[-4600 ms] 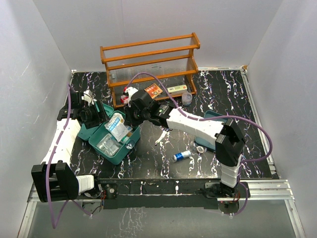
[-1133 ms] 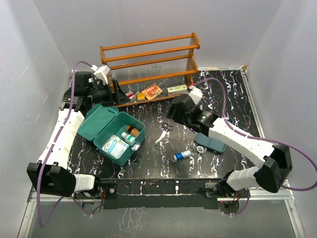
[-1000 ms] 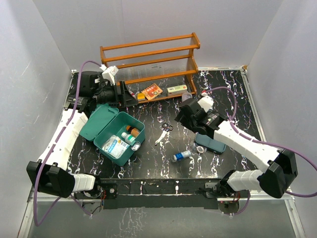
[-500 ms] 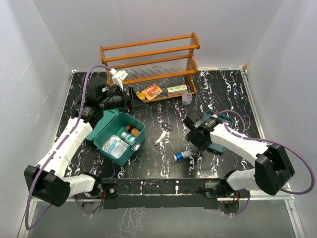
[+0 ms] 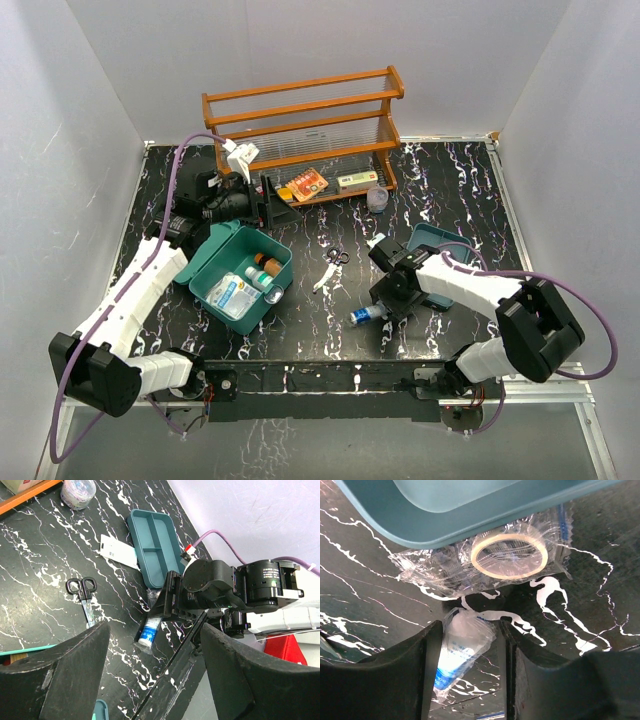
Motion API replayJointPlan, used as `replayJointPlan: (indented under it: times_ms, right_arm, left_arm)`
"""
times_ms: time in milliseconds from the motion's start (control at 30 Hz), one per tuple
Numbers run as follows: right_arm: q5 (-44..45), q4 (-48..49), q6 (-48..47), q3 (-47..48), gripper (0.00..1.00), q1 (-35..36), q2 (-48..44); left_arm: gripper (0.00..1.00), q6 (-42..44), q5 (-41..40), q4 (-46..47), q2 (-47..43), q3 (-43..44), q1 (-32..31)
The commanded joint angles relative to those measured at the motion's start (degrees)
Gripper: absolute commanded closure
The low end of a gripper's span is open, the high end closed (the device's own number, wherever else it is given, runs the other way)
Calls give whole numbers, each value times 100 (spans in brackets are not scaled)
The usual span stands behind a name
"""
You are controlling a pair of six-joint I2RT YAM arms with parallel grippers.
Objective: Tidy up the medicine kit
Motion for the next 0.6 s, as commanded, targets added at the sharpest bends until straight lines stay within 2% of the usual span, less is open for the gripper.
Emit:
replayJointPlan:
  times_ms: [0,100,233,400,567]
  right_arm:
    - [-180,211,115,-35,59,-43,106]
    - [-187,441,-5,-88,71,-47,136]
    - [-129,764,-347,-63,77,-53,9]
    - [224,1132,-1204,637,78,-56,-401]
    - [146,2175,-2454,1120,79,-59,-849]
  left_arm:
    - [29,-47,-45,-10,-262,-67,-59]
    - [30,-25,96,15,-268,-97,-79]
    - [30,-34,338,-49,-169,-79,-125]
    - [28,-235,368,-20,-19,-104,-262]
    - [27,-585,506,350,246,-165,-510]
